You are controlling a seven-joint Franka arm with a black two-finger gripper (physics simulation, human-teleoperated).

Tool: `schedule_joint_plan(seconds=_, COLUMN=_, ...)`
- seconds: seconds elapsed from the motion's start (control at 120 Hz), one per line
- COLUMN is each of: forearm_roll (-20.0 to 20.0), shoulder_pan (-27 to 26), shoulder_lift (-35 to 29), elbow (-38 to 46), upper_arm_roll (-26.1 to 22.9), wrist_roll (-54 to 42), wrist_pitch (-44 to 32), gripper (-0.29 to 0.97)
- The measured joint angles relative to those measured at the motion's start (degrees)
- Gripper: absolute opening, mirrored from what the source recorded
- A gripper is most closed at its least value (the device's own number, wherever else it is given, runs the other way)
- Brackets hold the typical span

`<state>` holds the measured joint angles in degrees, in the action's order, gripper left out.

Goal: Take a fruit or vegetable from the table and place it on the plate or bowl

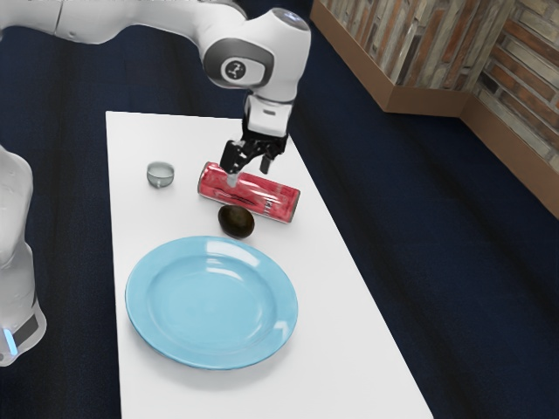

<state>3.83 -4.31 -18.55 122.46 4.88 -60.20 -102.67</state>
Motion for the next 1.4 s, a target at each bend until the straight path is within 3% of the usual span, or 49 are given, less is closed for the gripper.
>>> schedule_joint_plan(seconds=0.383, forearm_roll=0.0, shoulder_pan=0.0, shoulder_lift=-0.6, elbow=5.4, upper_arm_roll=-0.1, wrist_roll=-3.3, wrist_pitch=-3.8, gripper=0.68)
schedule_joint_plan(seconds=0.808, forearm_roll=-0.1, shoulder_pan=0.1, shoulder_lift=-0.1, elbow=7.2, upper_arm_roll=0.8, wrist_roll=0.5, wrist_pitch=-3.0, gripper=0.68)
schedule_joint_plan(seconds=1.4, forearm_roll=-1.2, shoulder_pan=-0.1, shoulder_lift=5.9, elbow=6.7, upper_arm_roll=0.5, wrist_roll=3.3, wrist_pitch=-5.8, gripper=0.68)
